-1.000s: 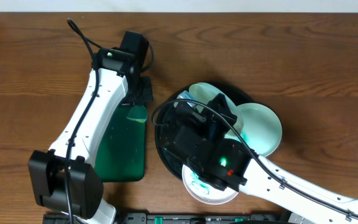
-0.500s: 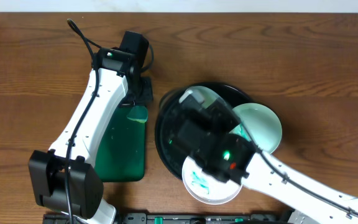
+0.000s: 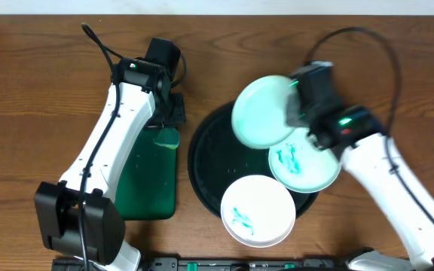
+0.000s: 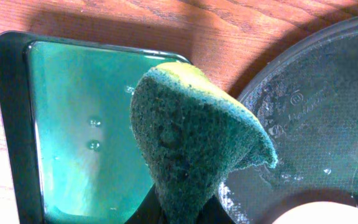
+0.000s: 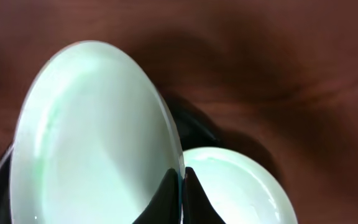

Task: Clean dirty plates on tray and stack at the side
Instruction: 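Carry the plate right and set it on the table with the right gripper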

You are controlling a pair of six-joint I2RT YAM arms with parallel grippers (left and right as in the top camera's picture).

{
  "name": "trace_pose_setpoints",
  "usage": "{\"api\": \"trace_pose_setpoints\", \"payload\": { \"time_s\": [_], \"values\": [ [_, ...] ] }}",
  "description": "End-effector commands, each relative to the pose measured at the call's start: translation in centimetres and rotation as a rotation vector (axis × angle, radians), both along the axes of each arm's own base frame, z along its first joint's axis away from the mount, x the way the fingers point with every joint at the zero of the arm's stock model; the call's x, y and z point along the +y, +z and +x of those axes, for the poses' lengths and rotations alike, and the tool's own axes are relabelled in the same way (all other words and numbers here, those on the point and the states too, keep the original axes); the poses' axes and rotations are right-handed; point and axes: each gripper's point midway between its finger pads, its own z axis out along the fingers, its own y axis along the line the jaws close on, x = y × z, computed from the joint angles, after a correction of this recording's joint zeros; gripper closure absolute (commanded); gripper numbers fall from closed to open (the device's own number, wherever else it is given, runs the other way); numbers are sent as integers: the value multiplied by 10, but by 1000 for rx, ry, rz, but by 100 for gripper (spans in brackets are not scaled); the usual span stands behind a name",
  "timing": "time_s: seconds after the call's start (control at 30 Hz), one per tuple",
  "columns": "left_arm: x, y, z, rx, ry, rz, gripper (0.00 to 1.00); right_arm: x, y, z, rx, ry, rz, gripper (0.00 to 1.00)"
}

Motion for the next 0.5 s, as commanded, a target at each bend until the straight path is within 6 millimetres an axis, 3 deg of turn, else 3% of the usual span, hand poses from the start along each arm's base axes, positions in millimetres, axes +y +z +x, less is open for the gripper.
{"api": "trace_pose_setpoints", "payload": {
  "time_s": [0.0, 0.17, 0.2, 0.3, 0.47],
  "values": [
    [1, 6, 4, -18, -16, 3, 93, -41, -2, 8, 55, -123, 203, 99],
    [1, 6, 4, -16, -16, 1, 93, -126, -6, 7, 73, -315, 255, 99],
    [1, 5, 4, -15, -16, 1, 93, -158, -9, 0, 80, -399, 253, 99],
    [1, 4, 2, -10, -16, 2, 93, -215, -16, -21, 102, -565, 259, 99],
    [2, 1, 0, 0, -16, 4, 93, -284, -35, -54, 141, -783, 280, 99]
  ]
}}
